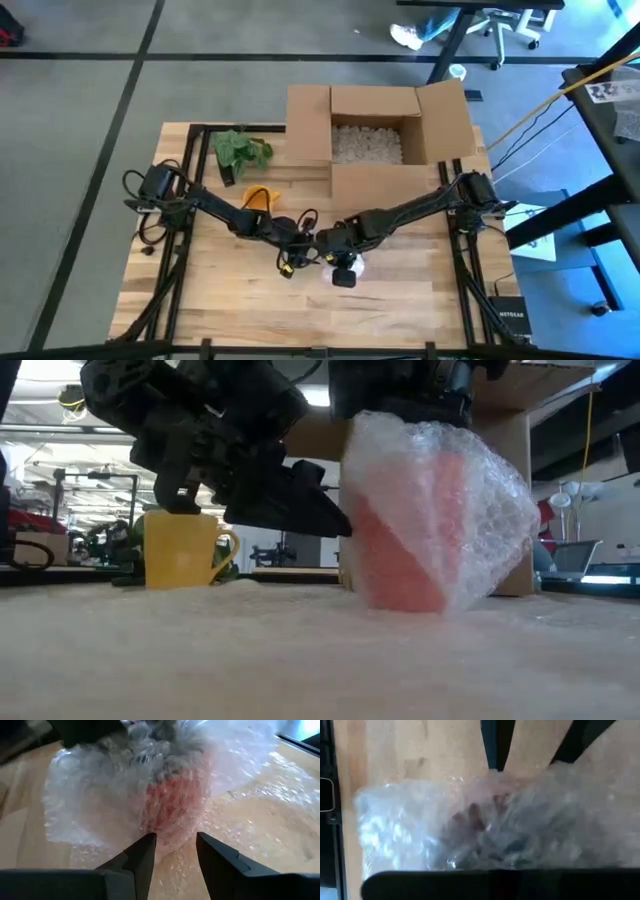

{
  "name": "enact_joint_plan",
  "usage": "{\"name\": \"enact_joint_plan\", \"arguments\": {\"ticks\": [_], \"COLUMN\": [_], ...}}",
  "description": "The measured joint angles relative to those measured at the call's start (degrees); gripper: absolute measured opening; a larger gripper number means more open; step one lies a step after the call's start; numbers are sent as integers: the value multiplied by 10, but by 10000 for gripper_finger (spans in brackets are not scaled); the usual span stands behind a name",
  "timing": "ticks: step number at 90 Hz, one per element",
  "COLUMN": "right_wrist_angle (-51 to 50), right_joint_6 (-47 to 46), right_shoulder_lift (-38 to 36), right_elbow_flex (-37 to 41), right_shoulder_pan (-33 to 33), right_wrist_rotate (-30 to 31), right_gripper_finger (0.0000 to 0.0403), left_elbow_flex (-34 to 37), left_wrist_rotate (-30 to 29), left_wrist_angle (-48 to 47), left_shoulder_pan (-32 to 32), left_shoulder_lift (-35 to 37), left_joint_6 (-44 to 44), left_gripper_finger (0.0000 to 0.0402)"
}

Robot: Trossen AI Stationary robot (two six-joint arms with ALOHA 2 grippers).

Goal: Wrap mug
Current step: Wrap the orange mug with the bubble wrap

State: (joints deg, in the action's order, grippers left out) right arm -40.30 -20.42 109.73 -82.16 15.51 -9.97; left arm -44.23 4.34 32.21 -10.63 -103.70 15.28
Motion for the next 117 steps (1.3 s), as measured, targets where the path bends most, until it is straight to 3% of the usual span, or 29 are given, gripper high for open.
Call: {"name": "enact_joint_plan", "arguments": {"ticks": [46,89,117], "right_wrist_angle": [-48,-23,-14], "right_joint_6": [12,31,37], "right_shoulder_lift": [4,46,47], "right_elbow_flex": [-32,-35,-33], "right_shoulder_pan": [-1,-1,-1], "right_wrist_rotate": [14,-20,-27], "right_gripper_finger": [0,0,0], "left_elbow_flex": [0,1,2], "left_wrist_rotate": [4,-8,-2], "left_wrist_angle": [0,-57,-45], "left_shoulder_pan": [0,-26,-36], "left_shoulder_lift": [4,109,110], "left_joint_6": [-1,54,89], "left_gripper_finger": [129,129,129]}}
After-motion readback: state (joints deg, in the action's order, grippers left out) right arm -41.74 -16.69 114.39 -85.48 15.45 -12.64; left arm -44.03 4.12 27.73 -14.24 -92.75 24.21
